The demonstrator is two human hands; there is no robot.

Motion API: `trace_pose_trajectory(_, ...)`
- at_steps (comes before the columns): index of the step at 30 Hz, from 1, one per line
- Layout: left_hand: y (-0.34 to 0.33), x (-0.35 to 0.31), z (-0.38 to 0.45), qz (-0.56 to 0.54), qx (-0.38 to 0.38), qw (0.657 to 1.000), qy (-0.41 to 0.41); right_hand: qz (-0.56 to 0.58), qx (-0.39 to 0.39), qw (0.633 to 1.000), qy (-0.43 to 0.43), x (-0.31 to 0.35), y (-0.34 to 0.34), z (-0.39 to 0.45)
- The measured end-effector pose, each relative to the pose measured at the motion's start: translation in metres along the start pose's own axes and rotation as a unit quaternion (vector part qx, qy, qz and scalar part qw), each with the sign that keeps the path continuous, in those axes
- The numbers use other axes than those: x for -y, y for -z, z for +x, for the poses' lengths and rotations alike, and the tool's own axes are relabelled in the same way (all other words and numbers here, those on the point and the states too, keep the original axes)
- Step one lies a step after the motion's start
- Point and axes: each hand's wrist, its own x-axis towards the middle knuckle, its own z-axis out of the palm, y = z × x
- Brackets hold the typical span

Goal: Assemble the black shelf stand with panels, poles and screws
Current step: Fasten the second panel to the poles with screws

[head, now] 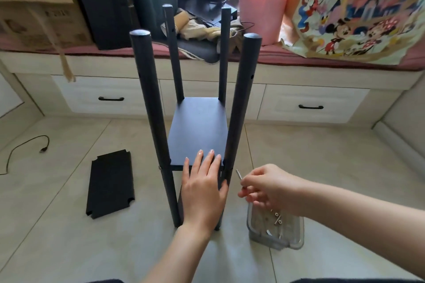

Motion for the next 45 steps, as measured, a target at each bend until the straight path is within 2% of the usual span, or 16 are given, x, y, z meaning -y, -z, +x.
trace_pose_trajectory(3, 0.005, -0.001, -0.012, -0.076, -0.034, 0.997, 0.002, 0.004, -0.019, 1.000, -0.004, 0.002, -0.001, -0.004)
trace_pose_trajectory(7, 0.012, -0.005, -0.030, -0.207, -0.079, 0.974, 0.047, -0.057, -0.020, 0.998, -0.014, -0.003, 0.004, -0.006)
trace_pose_trajectory(9, 0.016, -0.009, -0.035, -0.273, -0.089, 0.952, 0.109, -0.083, -0.024, 0.996, -0.006, -0.001, 0.004, -0.003)
trace_pose_trajectory(11, 0.019, -0.013, -0.034, -0.336, -0.060, 0.917, 0.208, -0.097, -0.029, 0.995, 0.002, 0.001, 0.003, -0.002)
trace_pose_trajectory(13, 0.021, -0.016, -0.026, -0.422, 0.007, 0.849, 0.319, -0.095, -0.028, 0.995, 0.002, 0.002, 0.001, -0.001)
trace_pose_trajectory(15, 0.021, -0.017, -0.013, -0.526, 0.043, 0.746, 0.407, -0.092, -0.025, 0.995, 0.000, 0.003, -0.001, 0.000)
trace_pose_trajectory(17, 0.021, -0.017, -0.001, -0.598, 0.055, 0.660, 0.451, -0.090, -0.021, 0.996, -0.004, 0.003, -0.002, 0.000)
trace_pose_trajectory(19, 0.019, -0.017, 0.007, -0.639, 0.057, 0.610, 0.465, -0.085, -0.016, 0.996, -0.009, 0.004, -0.002, 0.001)
trace_pose_trajectory(21, 0.018, -0.016, 0.013, -0.658, 0.056, 0.587, 0.468, -0.078, -0.011, 0.997, -0.010, 0.004, -0.002, 0.002)
trace_pose_trajectory(29, 0.012, -0.015, 0.016, -0.670, 0.079, 0.569, 0.470, -0.090, -0.008, 0.996, -0.009, 0.002, -0.002, 0.008)
trace_pose_trajectory(34, 0.009, -0.016, 0.017, -0.662, 0.076, 0.587, 0.460, -0.121, -0.048, 0.991, 0.027, 0.002, -0.003, 0.013)
trace_pose_trajectory(45, 0.005, -0.015, 0.017, -0.664, 0.081, 0.600, 0.438, -0.071, -0.081, 0.992, 0.060, 0.001, -0.002, 0.019)
